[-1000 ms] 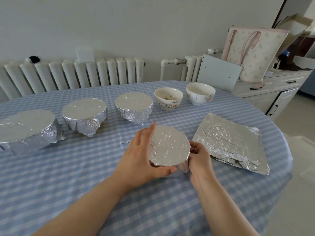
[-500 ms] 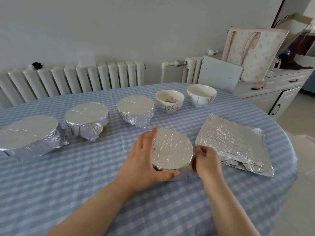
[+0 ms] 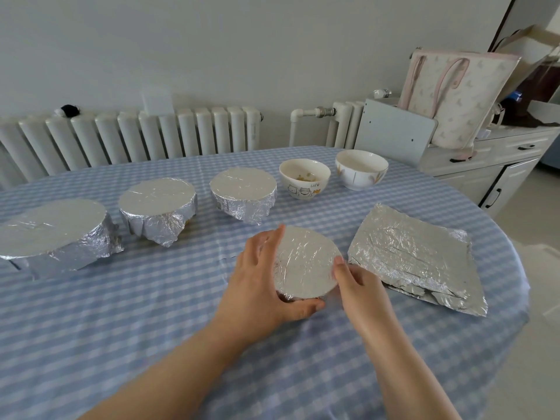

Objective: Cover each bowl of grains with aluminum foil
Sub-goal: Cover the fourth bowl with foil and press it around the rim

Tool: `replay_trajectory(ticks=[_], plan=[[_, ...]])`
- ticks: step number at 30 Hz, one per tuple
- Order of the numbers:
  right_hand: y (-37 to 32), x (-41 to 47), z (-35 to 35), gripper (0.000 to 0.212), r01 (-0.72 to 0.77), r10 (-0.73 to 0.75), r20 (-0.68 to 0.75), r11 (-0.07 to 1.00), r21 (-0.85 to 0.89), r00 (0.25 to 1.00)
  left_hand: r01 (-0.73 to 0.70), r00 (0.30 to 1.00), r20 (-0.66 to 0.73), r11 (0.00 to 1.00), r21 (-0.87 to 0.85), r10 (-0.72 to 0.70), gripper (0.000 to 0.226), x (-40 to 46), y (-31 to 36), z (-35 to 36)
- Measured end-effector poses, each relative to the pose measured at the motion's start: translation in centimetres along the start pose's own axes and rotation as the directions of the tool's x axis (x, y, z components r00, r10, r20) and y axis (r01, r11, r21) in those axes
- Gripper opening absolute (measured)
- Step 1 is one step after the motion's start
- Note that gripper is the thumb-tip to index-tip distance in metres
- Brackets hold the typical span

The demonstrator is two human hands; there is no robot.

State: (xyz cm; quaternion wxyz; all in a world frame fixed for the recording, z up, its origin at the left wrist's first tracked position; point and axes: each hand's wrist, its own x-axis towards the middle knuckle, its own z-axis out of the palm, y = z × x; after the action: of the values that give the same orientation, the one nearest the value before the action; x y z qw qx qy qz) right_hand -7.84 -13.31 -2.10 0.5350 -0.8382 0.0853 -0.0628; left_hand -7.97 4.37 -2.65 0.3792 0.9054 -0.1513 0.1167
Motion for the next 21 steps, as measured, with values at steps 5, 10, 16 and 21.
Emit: replay_trajectory(ticks=[5, 10, 16, 21], plan=[[-0.5, 1.9, -0.4, 0.050, -0.059, 0.047, 0.102, 0.991, 0.116, 0.994, 0.087, 0.995, -0.047, 0.993, 0.075, -0.083, 0.119, -1.9, 1.6, 0.7], [0.6, 2.9, -1.0, 0.057, -0.079, 0.050, 0.184, 0.985, 0.151, 0.982, 0.125, 0.991, -0.058, 0.982, 0.139, -0.118, 0.119, -2.0, 1.6, -0.1], [3.0, 0.8, -1.6, 0.097, -0.019, -0.107, 0.283, 0.912, 0.410, 0.953, 0.204, 0.979, -0.035, 0.974, 0.095, -0.202, 0.135, -1.5, 1.5, 0.1], [3.6, 0.0, -0.4, 0.094, -0.081, -0.108, 0.261, 0.781, 0.619, 0.959, 0.200, 0.979, -0.045, 0.979, 0.029, -0.199, 0.135, -1.5, 1.3, 0.5]])
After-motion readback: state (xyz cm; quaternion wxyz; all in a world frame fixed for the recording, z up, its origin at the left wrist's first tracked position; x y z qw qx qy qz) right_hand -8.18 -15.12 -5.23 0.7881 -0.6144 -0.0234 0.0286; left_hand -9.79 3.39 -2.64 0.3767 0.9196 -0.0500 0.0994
